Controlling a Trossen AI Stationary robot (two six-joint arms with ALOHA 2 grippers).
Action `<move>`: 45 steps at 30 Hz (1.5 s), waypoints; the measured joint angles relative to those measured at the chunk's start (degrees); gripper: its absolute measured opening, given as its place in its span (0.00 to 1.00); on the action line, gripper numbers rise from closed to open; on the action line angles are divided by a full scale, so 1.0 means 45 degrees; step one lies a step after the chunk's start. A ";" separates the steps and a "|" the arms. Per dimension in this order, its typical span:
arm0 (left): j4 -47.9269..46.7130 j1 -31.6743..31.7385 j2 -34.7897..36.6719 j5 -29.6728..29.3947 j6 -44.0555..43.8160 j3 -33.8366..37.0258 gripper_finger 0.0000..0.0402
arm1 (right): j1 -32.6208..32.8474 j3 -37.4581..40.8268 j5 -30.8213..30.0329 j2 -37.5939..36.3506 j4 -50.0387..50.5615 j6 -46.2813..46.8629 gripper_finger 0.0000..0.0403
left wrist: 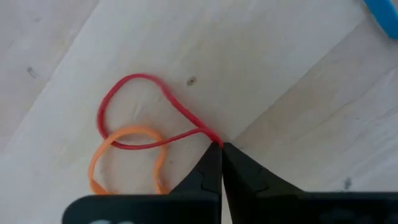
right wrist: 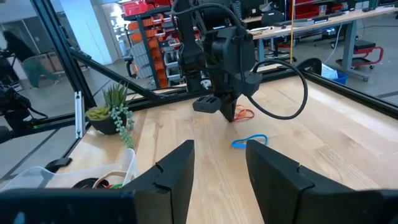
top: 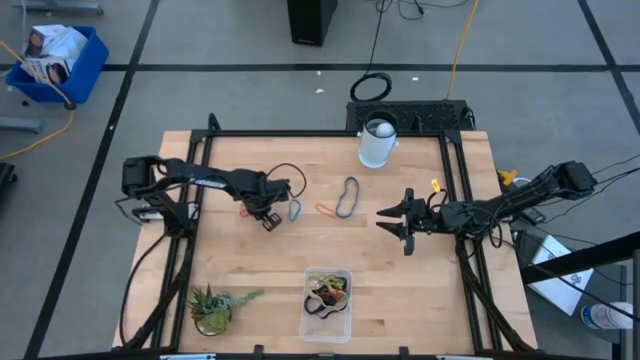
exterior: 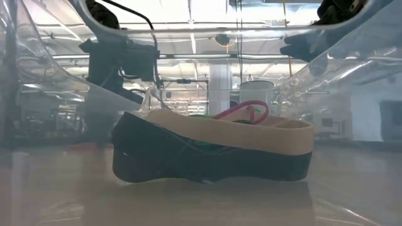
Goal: Pick and place rubber bands into bin
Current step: Put the red rubber band into the transparent bin
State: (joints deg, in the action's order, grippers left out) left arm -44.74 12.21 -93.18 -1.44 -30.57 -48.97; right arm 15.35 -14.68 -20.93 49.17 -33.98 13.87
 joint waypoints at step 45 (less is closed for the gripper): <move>0.3013 -0.0661 0.8872 0.0882 -0.0280 -0.0311 0.02 | 0.0000 0.0000 0.0005 0.0000 0.0005 0.0092 0.35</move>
State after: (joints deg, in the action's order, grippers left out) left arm -31.18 9.23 -53.25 2.52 -31.83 -50.37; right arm 15.35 -14.68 -20.91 49.17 -33.95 14.28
